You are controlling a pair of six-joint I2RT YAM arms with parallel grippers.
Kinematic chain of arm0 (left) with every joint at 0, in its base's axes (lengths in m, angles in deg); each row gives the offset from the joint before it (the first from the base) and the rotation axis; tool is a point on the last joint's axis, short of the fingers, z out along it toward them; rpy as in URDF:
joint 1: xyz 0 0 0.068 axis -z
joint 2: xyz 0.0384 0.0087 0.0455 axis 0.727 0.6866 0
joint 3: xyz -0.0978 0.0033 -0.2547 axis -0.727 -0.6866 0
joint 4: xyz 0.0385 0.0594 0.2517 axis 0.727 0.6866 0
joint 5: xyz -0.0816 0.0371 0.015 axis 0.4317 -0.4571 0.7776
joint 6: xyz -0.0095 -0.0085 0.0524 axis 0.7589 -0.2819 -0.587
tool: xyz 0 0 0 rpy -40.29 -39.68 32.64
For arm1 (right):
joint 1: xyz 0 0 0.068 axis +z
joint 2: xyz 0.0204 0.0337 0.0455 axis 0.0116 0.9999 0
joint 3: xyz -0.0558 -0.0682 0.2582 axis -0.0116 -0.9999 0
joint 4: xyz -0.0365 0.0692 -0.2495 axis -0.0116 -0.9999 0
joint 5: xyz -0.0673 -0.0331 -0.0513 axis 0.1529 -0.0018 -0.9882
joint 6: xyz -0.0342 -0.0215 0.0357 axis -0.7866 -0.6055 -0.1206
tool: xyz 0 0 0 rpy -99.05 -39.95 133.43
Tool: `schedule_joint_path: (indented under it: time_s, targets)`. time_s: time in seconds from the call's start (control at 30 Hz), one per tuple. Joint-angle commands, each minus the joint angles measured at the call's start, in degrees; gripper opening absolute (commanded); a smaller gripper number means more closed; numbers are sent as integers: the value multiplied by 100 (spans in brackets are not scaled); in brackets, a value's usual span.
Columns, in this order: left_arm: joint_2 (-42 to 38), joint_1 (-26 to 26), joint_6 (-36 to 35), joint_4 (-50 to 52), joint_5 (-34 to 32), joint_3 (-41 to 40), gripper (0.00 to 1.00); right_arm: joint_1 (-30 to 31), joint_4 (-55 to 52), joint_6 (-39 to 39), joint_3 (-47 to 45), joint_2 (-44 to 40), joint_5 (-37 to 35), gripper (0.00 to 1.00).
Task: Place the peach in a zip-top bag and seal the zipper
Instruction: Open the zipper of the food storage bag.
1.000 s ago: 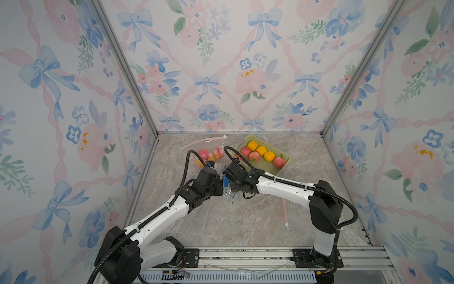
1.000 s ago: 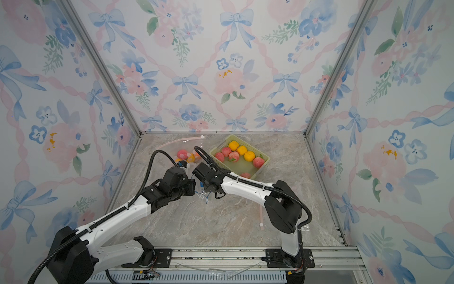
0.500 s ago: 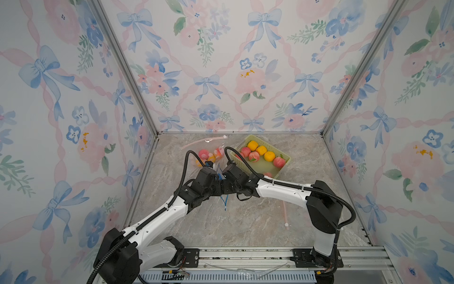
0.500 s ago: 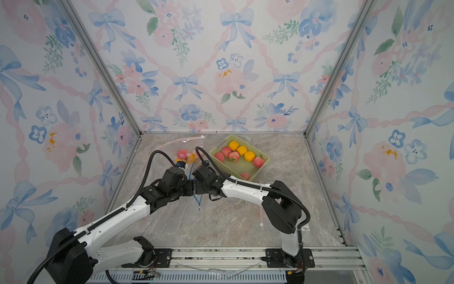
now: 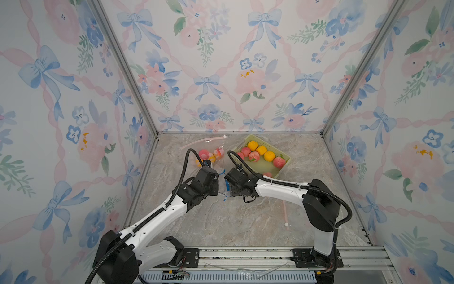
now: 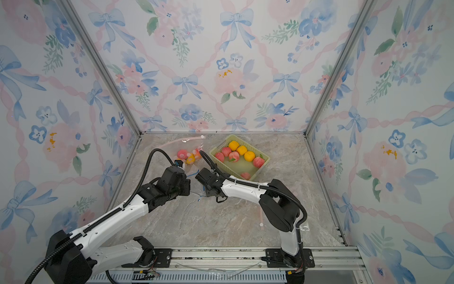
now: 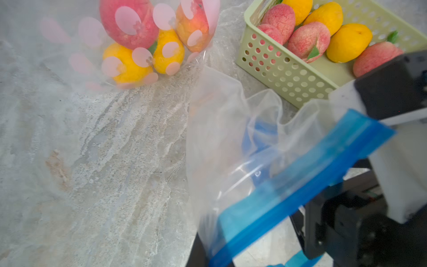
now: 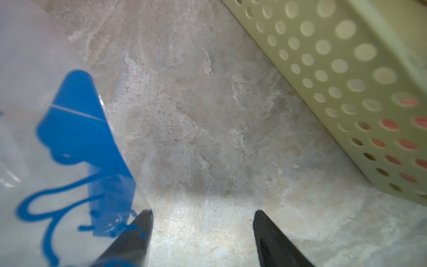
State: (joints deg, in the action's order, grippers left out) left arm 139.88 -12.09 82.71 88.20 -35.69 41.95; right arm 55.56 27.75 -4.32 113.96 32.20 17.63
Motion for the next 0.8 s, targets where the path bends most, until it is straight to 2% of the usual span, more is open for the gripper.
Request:
schedule_joint_path:
  time_s: [0.0,0.1,0.23,0.43,0.63,0.77]
  targets:
    - [119,-15,-312,350,-419,223,0,-56,-185,-373,110,-170,270,72]
    - [267,-12,-459,353,-296,351,0,1,232,-559,207,-214,1129,73]
    - [405,-74,-624,391,-216,473,0,47,440,-566,348,-390,1658,78]
    - [577,-153,-761,479,97,616,0,24,570,-601,324,-751,1847,86]
    - [575,-206,-770,493,242,651,0,-79,906,-583,139,-1163,2164,88]
    - [500,-268,-779,492,479,694,0,-235,868,-627,34,-1498,2117,86]
